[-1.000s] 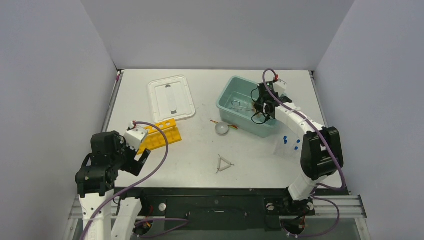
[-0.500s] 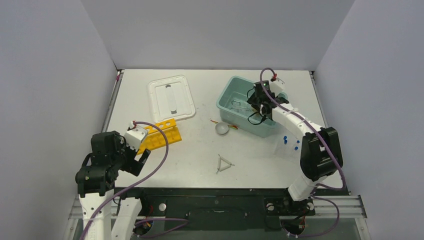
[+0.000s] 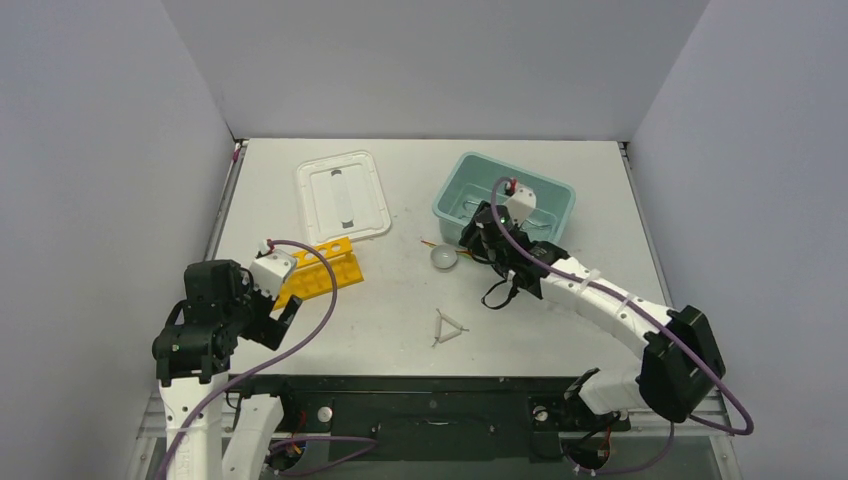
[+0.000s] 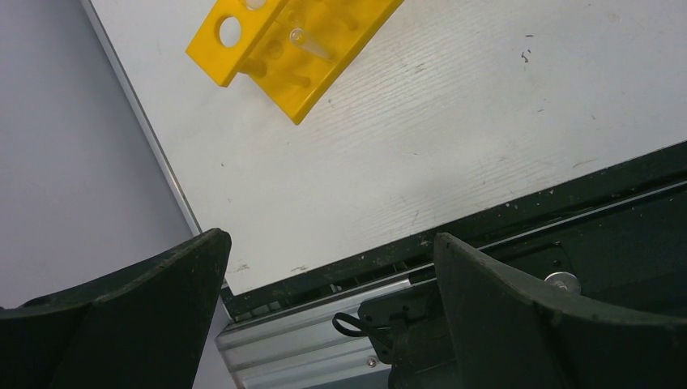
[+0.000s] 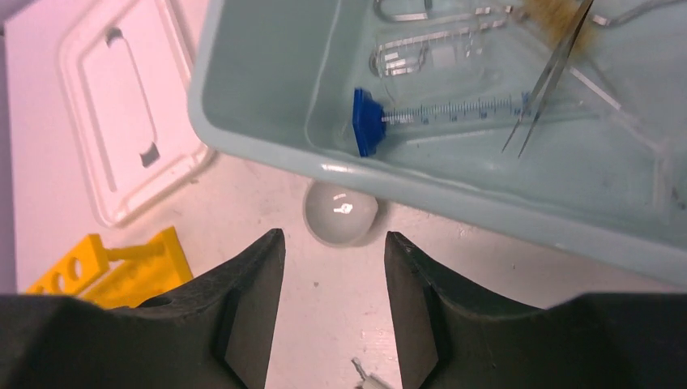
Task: Organize the chemistry lab equipment
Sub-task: Place the chemistry item in the storage box.
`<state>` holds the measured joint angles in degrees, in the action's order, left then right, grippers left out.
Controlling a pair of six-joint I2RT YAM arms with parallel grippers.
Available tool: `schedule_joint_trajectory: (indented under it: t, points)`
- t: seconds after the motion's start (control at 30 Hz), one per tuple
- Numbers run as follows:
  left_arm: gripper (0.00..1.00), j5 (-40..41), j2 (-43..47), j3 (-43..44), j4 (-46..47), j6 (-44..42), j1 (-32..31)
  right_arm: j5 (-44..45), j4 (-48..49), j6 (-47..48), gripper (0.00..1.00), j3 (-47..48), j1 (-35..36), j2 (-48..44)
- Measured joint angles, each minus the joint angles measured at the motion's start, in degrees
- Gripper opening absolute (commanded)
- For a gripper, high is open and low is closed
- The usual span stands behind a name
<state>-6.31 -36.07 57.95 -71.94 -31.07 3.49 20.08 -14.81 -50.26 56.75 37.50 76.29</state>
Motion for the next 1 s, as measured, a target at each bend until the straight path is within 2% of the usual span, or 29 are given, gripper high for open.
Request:
schedule_joint_trajectory:
  t: [0.2,0.57,1.0]
  points:
    - [0.97,-0.13,0.00,0.02,-0.02,0.17,0.00,-1.14,2.19,-4.48,0.47,-3.48,4.17,7.37]
    - [0.97,-0.09,0.63,0.44,-0.66,0.15,0.00,-1.68,8.70,-12.70,0.44,-3.72,4.87,18.64]
    - [0.97,-0.11,1.18,0.48,-1.20,0.15,0.00,1.11,9.27,-16.33,0.41,-1.73,4.87,23.50]
